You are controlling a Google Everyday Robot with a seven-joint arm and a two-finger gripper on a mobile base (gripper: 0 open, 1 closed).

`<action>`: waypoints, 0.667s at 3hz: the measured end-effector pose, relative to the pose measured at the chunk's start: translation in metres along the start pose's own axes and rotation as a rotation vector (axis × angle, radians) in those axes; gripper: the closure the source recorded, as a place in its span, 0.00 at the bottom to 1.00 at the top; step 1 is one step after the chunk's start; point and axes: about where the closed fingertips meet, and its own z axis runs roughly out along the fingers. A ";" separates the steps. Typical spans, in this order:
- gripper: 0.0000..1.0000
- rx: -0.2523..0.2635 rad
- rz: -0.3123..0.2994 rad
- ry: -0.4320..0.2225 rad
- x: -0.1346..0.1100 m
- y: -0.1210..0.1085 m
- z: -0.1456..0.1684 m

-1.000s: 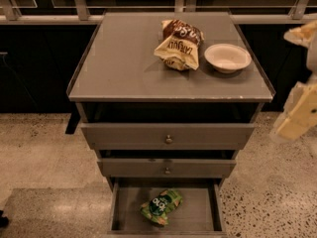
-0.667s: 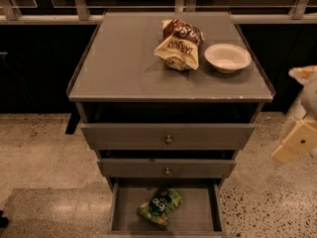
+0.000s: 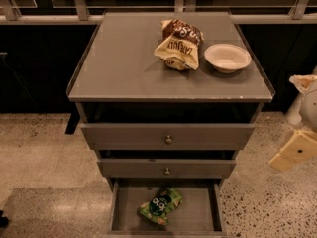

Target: Pick green rice chip bag from bottom drawer and place on counter

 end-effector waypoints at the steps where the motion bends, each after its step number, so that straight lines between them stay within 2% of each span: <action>1: 0.00 -0.003 0.119 -0.046 0.029 0.028 0.030; 2: 0.00 -0.079 0.271 -0.094 0.057 0.078 0.103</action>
Offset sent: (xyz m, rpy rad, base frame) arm -0.0632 0.0160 -0.3038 0.4083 0.2037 -0.2974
